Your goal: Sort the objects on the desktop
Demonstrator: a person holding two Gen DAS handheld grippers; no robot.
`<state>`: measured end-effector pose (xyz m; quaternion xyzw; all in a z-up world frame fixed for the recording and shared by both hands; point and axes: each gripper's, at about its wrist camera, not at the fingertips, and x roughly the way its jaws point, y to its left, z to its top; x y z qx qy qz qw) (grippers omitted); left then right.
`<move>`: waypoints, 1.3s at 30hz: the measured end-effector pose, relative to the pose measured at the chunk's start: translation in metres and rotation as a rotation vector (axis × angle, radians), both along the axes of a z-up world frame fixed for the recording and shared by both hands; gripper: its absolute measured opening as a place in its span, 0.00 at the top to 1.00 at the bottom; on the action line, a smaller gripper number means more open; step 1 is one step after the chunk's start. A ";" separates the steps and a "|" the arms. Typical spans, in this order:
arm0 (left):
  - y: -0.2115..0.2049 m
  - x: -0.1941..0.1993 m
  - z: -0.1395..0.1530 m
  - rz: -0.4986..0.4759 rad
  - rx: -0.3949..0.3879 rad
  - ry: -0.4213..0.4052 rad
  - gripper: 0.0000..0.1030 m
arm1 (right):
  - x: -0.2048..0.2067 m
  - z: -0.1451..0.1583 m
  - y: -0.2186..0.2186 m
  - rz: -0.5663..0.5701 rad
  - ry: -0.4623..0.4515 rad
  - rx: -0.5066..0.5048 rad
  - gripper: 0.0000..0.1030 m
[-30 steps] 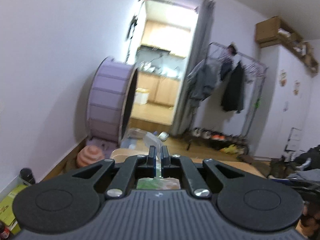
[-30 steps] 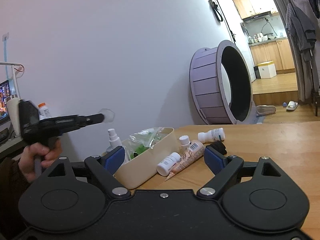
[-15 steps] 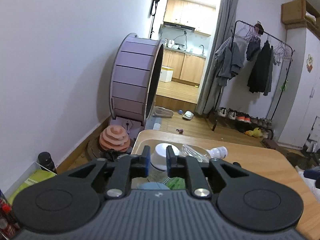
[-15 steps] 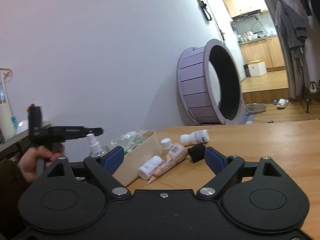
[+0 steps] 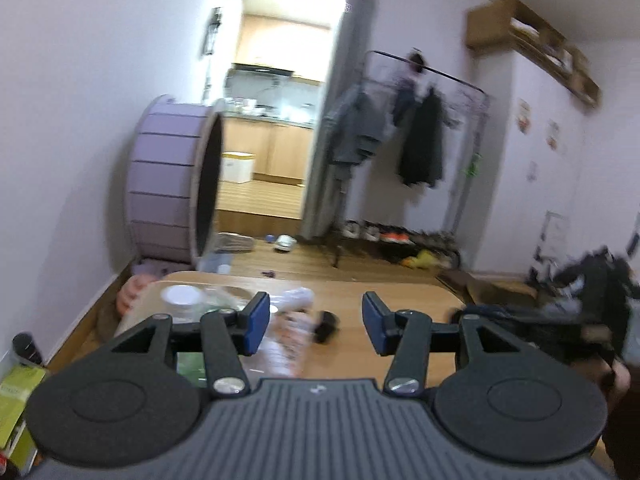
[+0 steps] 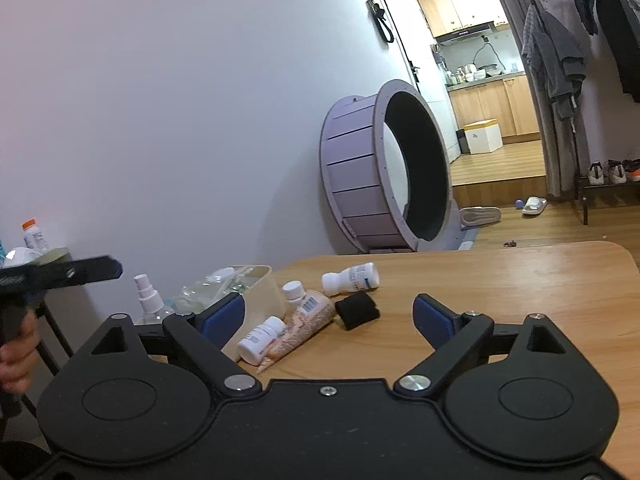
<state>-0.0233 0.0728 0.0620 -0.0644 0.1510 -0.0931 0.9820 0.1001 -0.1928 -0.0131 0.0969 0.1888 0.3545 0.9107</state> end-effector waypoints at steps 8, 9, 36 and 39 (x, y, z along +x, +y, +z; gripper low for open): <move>-0.026 -0.014 -0.032 -0.024 -0.016 -0.009 0.51 | 0.023 0.000 0.007 -0.023 0.017 -0.091 0.13; -0.025 -0.015 -0.035 -0.027 -0.025 -0.010 0.51 | 0.026 0.000 0.011 -0.018 0.013 -0.111 0.13; -0.004 -0.012 -0.049 -0.027 -0.072 0.008 0.51 | 0.111 -0.046 0.115 0.143 0.035 -0.447 0.36; -0.003 -0.013 -0.049 -0.025 -0.080 0.010 0.51 | 0.110 -0.044 0.110 0.137 0.036 -0.417 0.37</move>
